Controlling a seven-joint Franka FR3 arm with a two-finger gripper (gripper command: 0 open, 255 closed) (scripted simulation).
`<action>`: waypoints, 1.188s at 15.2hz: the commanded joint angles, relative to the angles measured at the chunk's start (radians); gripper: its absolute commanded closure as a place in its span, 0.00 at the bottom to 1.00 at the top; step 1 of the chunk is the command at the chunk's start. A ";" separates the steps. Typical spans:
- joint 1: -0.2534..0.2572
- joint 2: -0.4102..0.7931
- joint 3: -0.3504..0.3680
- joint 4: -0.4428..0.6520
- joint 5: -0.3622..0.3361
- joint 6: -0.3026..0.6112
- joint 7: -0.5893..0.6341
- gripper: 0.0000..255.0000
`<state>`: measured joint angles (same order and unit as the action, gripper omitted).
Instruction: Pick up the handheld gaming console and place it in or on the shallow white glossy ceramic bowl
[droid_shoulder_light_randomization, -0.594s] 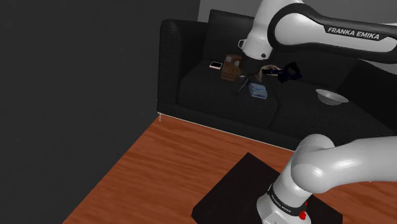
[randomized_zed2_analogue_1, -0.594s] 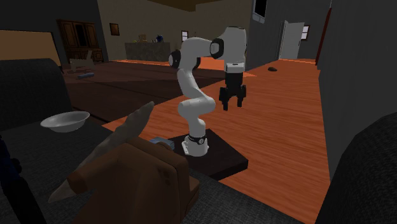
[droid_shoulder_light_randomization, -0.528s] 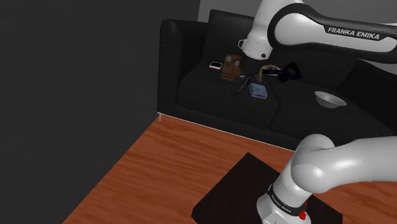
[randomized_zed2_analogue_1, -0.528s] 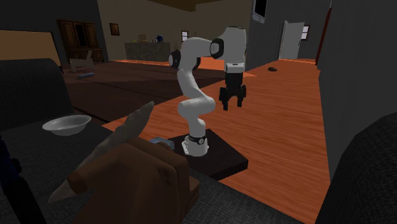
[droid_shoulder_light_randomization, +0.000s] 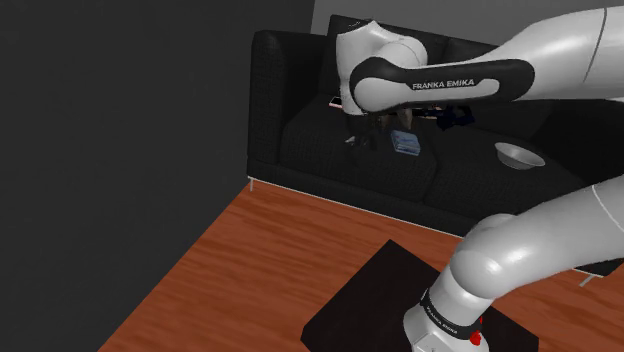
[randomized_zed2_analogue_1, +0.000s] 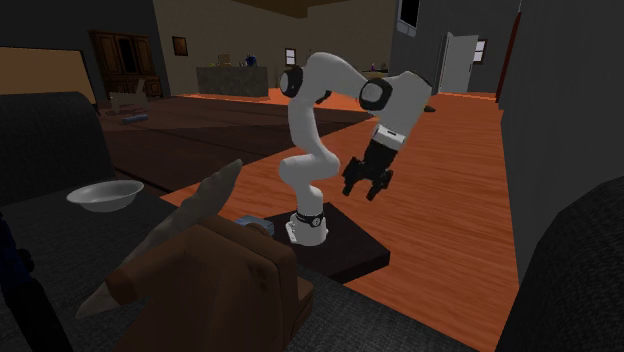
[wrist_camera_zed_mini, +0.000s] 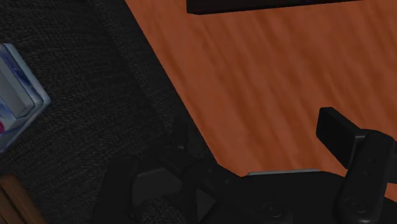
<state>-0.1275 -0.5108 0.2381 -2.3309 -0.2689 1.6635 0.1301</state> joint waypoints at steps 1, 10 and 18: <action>-0.043 0.095 0.045 0.028 -0.095 -0.027 0.079 0.00; -0.163 0.530 0.116 0.210 -0.506 -0.314 0.406 0.00; -0.183 0.846 0.002 0.391 -0.805 -0.650 0.563 0.00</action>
<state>-0.3095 0.2933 0.2604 -1.9743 -1.0307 1.0624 0.6833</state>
